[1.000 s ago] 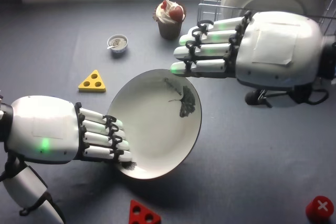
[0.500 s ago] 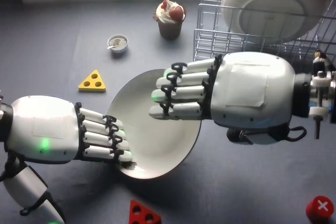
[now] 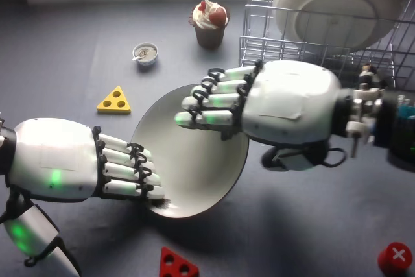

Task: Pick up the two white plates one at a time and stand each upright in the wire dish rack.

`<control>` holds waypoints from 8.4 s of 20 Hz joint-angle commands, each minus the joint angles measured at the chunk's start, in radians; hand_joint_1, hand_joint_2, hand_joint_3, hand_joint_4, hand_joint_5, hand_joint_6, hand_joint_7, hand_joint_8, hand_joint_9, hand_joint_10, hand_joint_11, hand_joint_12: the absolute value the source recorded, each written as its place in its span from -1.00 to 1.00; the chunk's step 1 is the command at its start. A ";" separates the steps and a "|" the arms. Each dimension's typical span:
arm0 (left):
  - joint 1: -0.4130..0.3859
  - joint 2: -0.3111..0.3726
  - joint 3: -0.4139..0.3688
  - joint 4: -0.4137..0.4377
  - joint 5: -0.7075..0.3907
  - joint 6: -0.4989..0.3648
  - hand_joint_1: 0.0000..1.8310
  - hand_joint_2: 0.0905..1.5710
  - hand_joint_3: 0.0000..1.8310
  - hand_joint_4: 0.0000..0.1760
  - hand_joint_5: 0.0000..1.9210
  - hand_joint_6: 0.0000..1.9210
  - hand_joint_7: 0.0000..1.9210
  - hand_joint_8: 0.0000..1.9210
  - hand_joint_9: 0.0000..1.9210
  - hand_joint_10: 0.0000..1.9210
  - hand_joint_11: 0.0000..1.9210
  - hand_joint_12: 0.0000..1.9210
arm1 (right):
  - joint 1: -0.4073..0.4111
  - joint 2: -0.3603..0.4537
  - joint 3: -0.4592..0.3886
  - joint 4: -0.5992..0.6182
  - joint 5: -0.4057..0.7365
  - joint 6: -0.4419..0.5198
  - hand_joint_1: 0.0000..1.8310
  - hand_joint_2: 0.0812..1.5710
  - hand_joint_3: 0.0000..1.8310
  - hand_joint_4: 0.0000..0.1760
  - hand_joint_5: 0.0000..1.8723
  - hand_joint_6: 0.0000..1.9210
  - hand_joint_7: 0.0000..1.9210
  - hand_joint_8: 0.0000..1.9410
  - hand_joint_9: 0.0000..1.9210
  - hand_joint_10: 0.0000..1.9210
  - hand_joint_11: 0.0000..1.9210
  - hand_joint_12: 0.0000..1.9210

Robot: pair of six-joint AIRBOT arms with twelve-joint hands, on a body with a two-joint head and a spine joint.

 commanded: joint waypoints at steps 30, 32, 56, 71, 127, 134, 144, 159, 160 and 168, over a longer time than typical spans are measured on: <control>-0.171 0.053 0.059 -0.378 -0.116 0.000 -0.98 0.09 -1.00 -1.00 -0.87 -0.99 -0.84 -1.00 -0.83 -1.00 -0.79 -0.99 | 0.130 0.031 -0.107 -0.014 0.117 0.096 0.63 0.29 -1.00 -1.00 0.02 0.01 0.11 -0.39 0.18 -0.30 0.13 0.26; -0.193 0.065 0.054 -0.358 -0.139 0.000 -0.99 0.09 -1.00 -1.00 -0.88 -1.00 -0.84 -1.00 -0.83 -1.00 -0.81 -0.99 | 0.156 0.049 -0.114 -0.004 0.093 0.157 0.63 0.30 -1.00 -1.00 -0.02 0.06 0.11 -0.37 0.17 -0.28 0.11 0.30; -0.232 0.050 0.057 -0.276 -0.250 0.000 -1.00 0.09 -1.00 -1.00 -0.91 -1.00 -0.87 -1.00 -0.87 -1.00 -0.84 -0.99 | 0.543 0.229 -0.080 -0.592 -0.155 1.398 0.64 0.30 -1.00 -1.00 0.01 0.00 0.16 -0.49 0.22 -0.32 0.03 0.41; -0.265 0.036 0.028 -0.258 -0.207 0.000 -1.00 0.09 -1.00 -1.00 -0.93 -1.00 -0.89 -1.00 -0.88 -1.00 -0.86 -1.00 | 0.661 0.296 -0.078 -0.740 -0.453 1.582 0.63 0.29 -1.00 -1.00 0.06 -0.04 0.16 -0.53 0.20 -0.30 0.07 0.38; -0.247 -0.027 0.081 -0.170 0.209 0.000 -1.00 0.12 -1.00 -1.00 -0.87 -1.00 -0.81 -1.00 -0.81 -0.99 -0.80 -0.98 | 0.583 0.490 -0.144 -0.828 -0.550 1.863 0.64 0.29 -1.00 -1.00 0.02 -0.12 0.18 -0.47 0.26 -0.35 0.03 0.42; -0.272 -0.038 0.079 -0.146 0.248 0.000 -1.00 0.10 -1.00 -1.00 -0.87 -1.00 -0.81 -1.00 -0.81 -1.00 -0.81 -0.98 | 0.583 0.474 -0.083 -0.795 -0.551 1.863 0.64 0.29 -1.00 -1.00 0.01 -0.01 0.21 -0.56 0.24 -0.35 0.01 0.43; -0.295 -0.040 0.074 -0.111 0.282 0.000 -1.00 0.11 -1.00 -1.00 -0.90 -1.00 -0.85 -1.00 -0.84 -1.00 -0.81 -0.99 | 0.534 0.420 -0.047 -0.706 -0.551 1.828 0.64 0.30 -1.00 -1.00 0.07 -0.05 0.14 -0.47 0.20 -0.28 -0.01 0.43; -0.294 -0.046 0.030 -0.135 0.349 0.000 -0.98 0.11 -1.00 -1.00 -0.88 -1.00 -0.84 -1.00 -0.83 -1.00 -0.81 -0.99 | 0.656 0.392 -0.020 -0.703 -0.556 1.766 0.64 0.29 -1.00 -1.00 0.01 0.02 0.17 -0.49 0.21 -0.33 0.06 0.35; -0.294 -0.046 0.030 -0.135 0.350 0.000 -0.99 0.11 -1.00 -1.00 -0.88 -1.00 -0.83 -1.00 -0.82 -0.99 -0.80 -0.99 | 0.661 0.392 -0.021 -0.702 -0.556 1.766 0.64 0.30 -1.00 -1.00 0.00 0.04 0.16 -0.47 0.20 -0.32 0.05 0.36; -0.294 -0.054 0.022 -0.056 0.336 0.000 -0.97 0.10 -1.00 -1.00 -0.87 -0.99 -0.82 -0.99 -0.81 -0.99 -0.79 -0.99 | 0.674 0.394 -0.060 -0.671 -0.561 1.766 0.64 0.29 -1.00 -1.00 0.03 0.00 0.18 -0.50 0.20 -0.30 0.05 0.36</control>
